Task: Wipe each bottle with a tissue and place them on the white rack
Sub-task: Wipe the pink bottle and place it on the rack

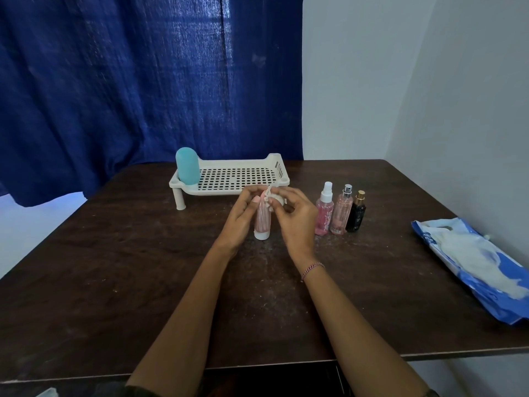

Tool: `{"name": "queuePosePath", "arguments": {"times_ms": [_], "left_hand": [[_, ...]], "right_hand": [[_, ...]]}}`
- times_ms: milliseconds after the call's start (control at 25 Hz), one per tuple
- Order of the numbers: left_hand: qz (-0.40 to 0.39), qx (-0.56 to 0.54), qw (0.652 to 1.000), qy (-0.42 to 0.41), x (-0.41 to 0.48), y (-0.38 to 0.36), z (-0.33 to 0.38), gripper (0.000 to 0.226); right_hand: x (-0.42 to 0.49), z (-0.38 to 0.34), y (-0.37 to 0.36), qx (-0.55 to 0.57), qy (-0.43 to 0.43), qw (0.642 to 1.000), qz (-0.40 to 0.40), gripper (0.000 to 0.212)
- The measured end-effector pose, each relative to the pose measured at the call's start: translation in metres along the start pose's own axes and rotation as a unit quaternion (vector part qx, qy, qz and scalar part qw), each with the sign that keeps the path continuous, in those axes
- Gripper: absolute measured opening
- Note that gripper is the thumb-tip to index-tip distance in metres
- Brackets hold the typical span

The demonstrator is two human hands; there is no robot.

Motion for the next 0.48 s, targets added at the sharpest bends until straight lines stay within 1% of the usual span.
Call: {"name": "queuePosePath", "arguments": {"times_ms": [80,280,360,480], "left_hand": [[-0.002,-0.002,1.000,0.004,-0.0007,-0.0012,0.0004,0.023],[0.017,-0.002,1.000,0.011,0.0002,0.0043,-0.0010,0.021],[0.027,-0.002,1.000,0.010,0.0007,0.0070,-0.0012,0.020],[0.019,-0.005,1.000,0.003,0.0006,0.0052,-0.0004,0.020]], "right_hand": [[-0.0011,-0.0018,-0.0005,0.011,-0.002,1.000,-0.008,0.031],[-0.0046,-0.0100,-0.0075,0.018,0.026,0.998,-0.054,0.023],[-0.0027,-0.0082,-0.0079,0.011,0.020,0.998,-0.053,0.023],[-0.0006,-0.0039,-0.0056,0.007,-0.003,0.999,-0.035,0.026]]}}
Point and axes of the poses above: each hand's wrist, its own x-axis towards the middle knuckle, its own y-axis out of the back of the hand, z = x × y, the point moved 8 cm from there along x, towards the middle knuckle, and after that the axes turned 5 degrees about -y, right-handed, at the moved point
